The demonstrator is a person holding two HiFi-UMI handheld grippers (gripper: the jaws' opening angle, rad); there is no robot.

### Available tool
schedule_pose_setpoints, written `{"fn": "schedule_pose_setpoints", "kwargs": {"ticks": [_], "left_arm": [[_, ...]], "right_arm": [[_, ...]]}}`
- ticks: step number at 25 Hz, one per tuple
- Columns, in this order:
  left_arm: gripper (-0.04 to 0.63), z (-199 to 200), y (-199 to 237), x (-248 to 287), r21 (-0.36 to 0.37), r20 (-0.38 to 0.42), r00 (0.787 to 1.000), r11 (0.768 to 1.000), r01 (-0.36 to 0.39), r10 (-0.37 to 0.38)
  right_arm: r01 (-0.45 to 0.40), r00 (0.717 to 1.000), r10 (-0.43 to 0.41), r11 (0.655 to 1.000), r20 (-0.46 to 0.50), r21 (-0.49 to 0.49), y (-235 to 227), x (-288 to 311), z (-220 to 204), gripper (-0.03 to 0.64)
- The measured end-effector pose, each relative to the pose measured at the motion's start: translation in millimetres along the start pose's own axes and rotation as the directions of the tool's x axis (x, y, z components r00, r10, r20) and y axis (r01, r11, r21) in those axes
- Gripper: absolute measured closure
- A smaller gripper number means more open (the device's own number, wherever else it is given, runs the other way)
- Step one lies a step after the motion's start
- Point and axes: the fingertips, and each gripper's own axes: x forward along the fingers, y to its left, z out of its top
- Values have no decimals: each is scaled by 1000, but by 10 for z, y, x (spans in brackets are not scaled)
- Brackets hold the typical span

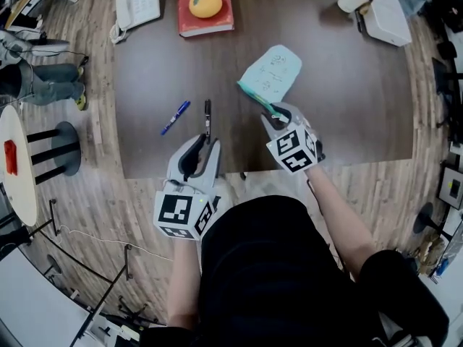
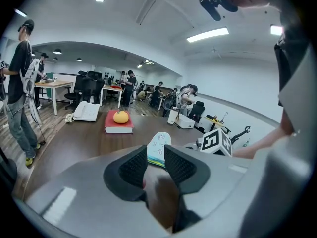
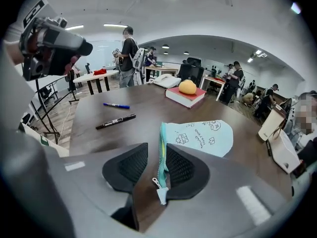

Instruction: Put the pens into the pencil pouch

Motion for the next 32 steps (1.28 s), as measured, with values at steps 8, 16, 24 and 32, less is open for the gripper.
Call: {"fn": "schedule_pose_setpoints", "kwargs": {"ticks": [8,16,24,32], "left_arm": [[489,-82,23,17,-5,-8,1000,1000,22,-22],[491,-146,61,57,0,-35,999,1000,22,-22],[491,-174,95,97,-2,-58,998,1000,12,-12],[492,-133,136,106,-3,-53,999,1000,-7,7]], "right_arm": [[21,999,-23,999,-49,-39,-29,193,-110,494],[16,997,-22,997,-80,-81,-91,373,-227,494],[-2,995,-4,998,-97,-65,-131,493,-315,494],[-17,994,7,996,-113,-83,-124,552,-368,494]]}}
